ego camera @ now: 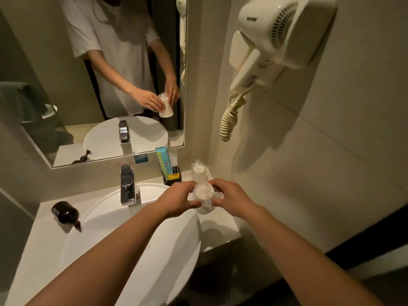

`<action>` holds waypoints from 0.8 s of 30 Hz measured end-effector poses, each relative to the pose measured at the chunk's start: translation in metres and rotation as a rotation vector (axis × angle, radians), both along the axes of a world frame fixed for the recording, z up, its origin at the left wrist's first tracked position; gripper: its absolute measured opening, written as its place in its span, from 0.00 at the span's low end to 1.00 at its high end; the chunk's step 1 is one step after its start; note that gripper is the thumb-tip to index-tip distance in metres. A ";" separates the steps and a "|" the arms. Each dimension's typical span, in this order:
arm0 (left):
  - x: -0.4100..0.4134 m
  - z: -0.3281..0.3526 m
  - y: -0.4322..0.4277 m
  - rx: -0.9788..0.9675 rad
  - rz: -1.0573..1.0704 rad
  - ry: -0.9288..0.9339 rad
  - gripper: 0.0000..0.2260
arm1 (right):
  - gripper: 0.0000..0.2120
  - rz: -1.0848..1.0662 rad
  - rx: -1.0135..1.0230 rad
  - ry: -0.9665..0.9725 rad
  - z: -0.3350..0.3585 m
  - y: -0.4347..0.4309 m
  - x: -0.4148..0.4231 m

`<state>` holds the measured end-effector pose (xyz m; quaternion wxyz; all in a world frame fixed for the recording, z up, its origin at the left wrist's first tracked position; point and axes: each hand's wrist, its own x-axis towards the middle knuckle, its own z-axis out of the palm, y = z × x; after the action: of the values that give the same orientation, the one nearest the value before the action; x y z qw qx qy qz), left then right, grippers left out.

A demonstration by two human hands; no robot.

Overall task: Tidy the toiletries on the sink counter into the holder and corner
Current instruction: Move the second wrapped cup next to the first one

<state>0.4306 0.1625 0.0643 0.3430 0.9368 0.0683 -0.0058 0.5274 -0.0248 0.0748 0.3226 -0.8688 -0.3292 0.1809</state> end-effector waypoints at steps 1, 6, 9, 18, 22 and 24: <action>0.008 -0.006 0.000 -0.013 -0.003 0.012 0.25 | 0.27 -0.014 -0.016 0.007 -0.005 0.000 0.006; 0.048 -0.035 0.011 -0.050 -0.023 0.050 0.26 | 0.26 -0.071 -0.076 0.042 -0.026 0.012 0.036; 0.070 -0.051 0.024 -0.039 -0.033 0.073 0.25 | 0.27 -0.100 -0.098 0.067 -0.039 0.027 0.053; 0.125 -0.096 0.055 -0.021 -0.055 0.123 0.25 | 0.28 -0.204 -0.116 0.117 -0.081 0.067 0.093; 0.138 -0.118 0.059 -0.052 -0.048 0.142 0.25 | 0.24 -0.237 -0.124 0.146 -0.099 0.075 0.105; 0.145 -0.128 0.061 -0.057 -0.048 0.159 0.24 | 0.24 -0.248 -0.133 0.161 -0.108 0.078 0.110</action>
<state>0.5753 0.2235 -0.0639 0.3627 0.9247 0.0725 -0.0905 0.6375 0.0530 -0.0328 0.3093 -0.9050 -0.1798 0.2300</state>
